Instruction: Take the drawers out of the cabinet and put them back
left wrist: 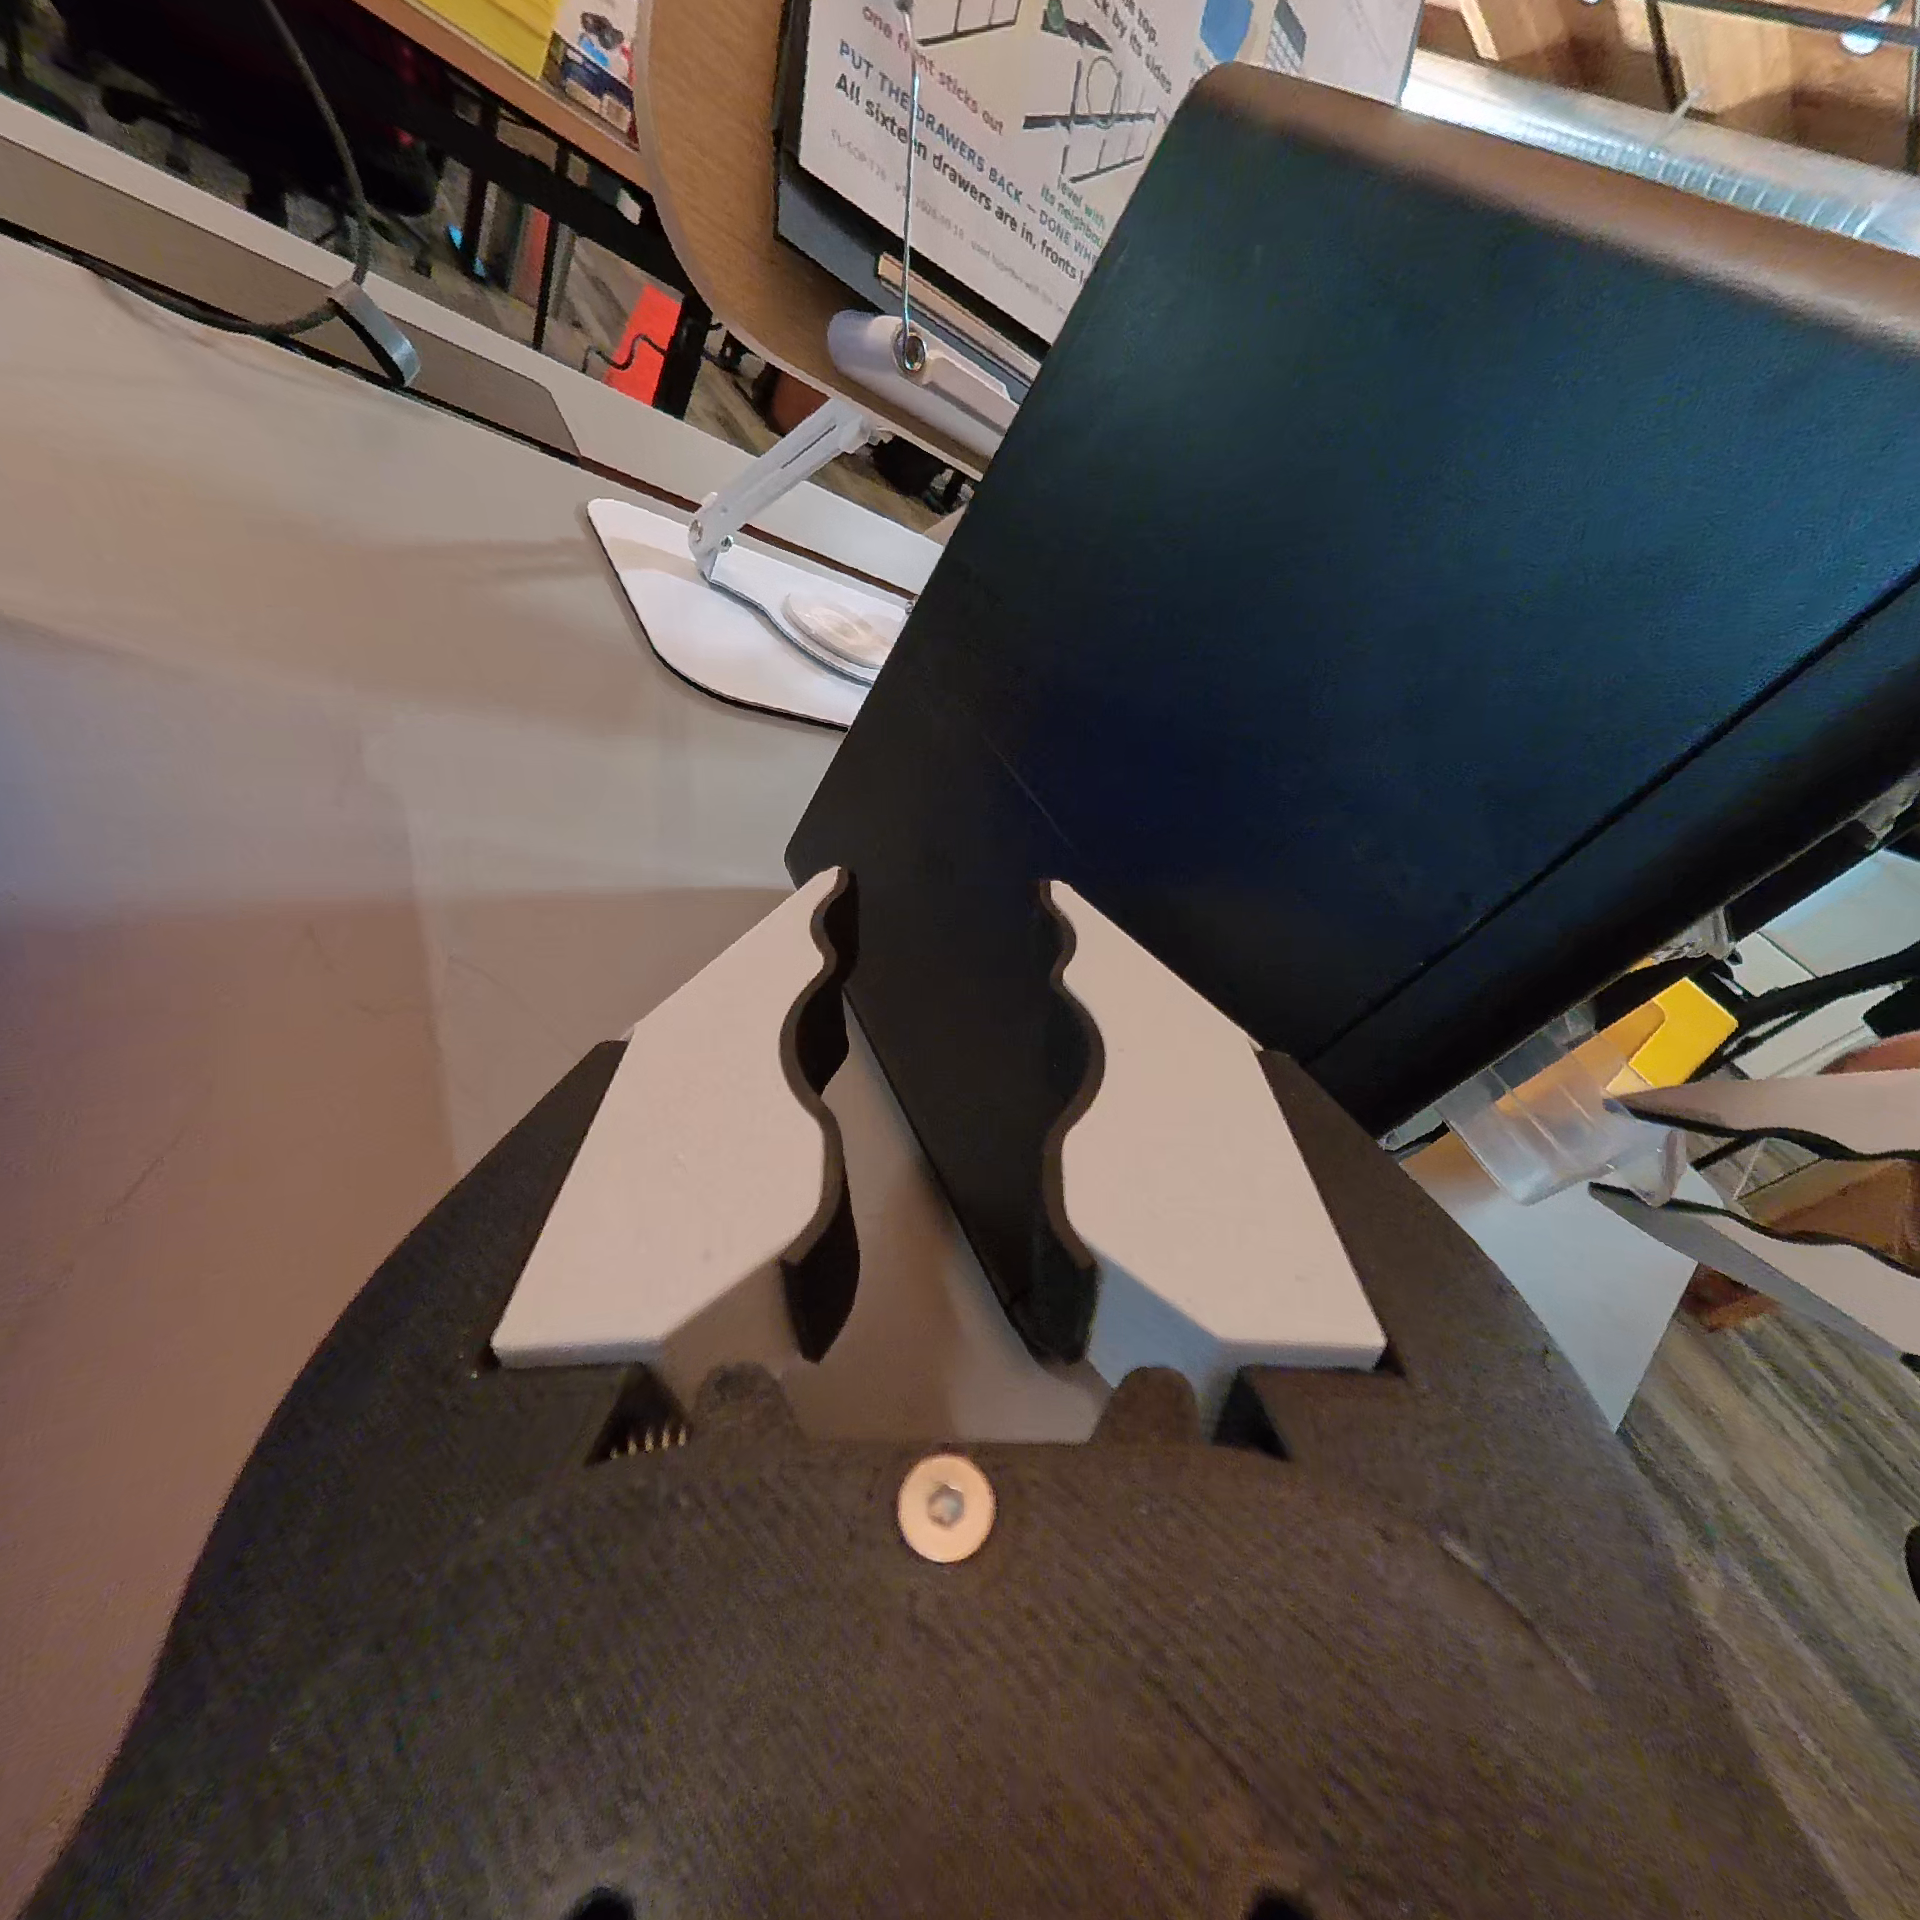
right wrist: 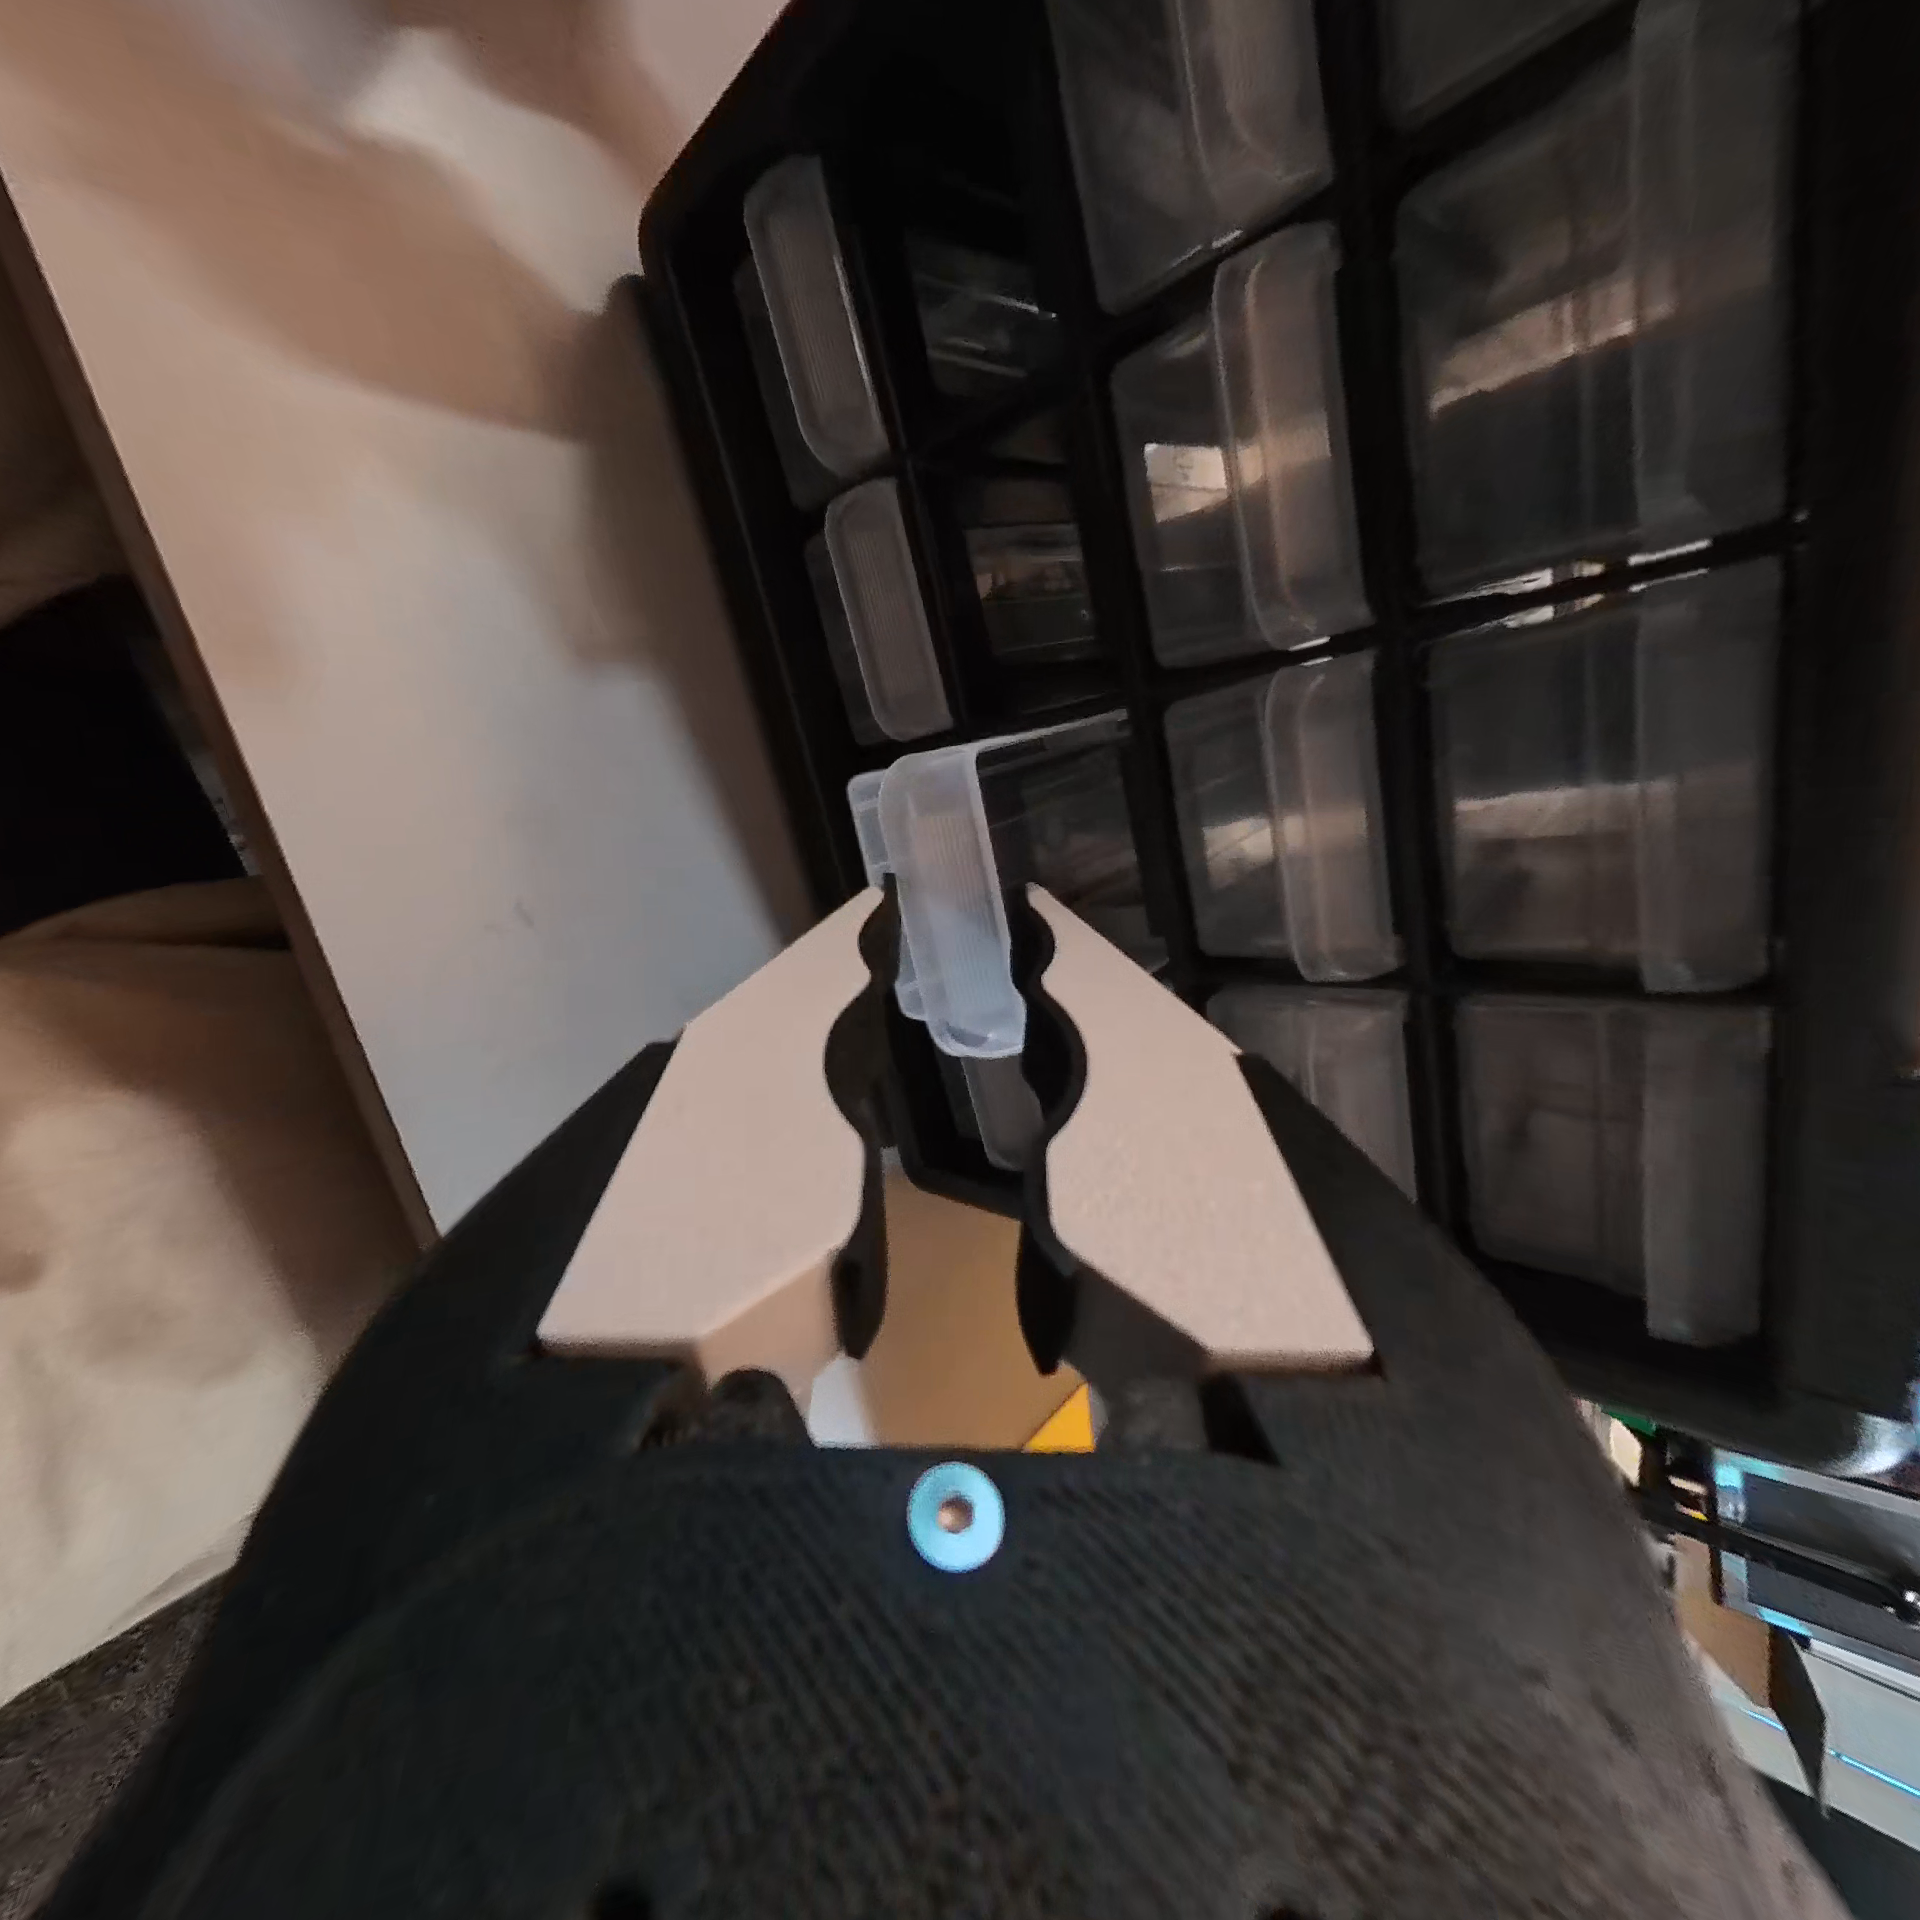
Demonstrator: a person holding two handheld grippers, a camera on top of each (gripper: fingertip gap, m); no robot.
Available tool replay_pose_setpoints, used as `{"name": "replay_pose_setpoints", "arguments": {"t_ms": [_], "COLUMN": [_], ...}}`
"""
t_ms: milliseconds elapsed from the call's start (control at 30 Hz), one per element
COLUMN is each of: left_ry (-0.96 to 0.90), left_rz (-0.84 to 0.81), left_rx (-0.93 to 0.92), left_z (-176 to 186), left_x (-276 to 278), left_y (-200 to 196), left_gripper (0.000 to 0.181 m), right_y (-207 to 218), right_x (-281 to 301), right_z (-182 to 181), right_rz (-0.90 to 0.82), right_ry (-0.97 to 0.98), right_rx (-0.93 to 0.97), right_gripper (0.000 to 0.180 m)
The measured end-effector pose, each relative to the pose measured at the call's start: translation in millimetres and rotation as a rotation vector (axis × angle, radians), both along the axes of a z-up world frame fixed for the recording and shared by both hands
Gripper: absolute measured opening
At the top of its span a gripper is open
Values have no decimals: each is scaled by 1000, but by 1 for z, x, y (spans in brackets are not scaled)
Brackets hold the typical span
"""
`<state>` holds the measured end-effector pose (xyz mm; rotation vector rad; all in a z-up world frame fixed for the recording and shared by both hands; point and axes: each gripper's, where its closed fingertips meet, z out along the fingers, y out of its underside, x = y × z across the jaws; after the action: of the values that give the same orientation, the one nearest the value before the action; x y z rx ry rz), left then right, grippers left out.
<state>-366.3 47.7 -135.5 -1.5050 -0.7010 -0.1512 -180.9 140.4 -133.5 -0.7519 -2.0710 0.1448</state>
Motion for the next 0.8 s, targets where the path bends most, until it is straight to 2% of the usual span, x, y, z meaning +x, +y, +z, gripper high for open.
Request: {"name": "replay_pose_setpoints", "arguments": {"t_ms": [500, 800], "left_ry": [-13, -8], "left_rz": [-16, -15], "left_rx": [-3, -5], "left_z": [-1, -1], "left_x": [3, 4], "left_y": [2, 2], "left_gripper": [30, 31], "right_y": [-21, -35], "right_x": [50, 48], "right_z": [5, 2], "right_rz": [136, 129], "right_ry": [-188, -243], "right_rx": [-45, -41], "right_gripper": [18, 18]}}
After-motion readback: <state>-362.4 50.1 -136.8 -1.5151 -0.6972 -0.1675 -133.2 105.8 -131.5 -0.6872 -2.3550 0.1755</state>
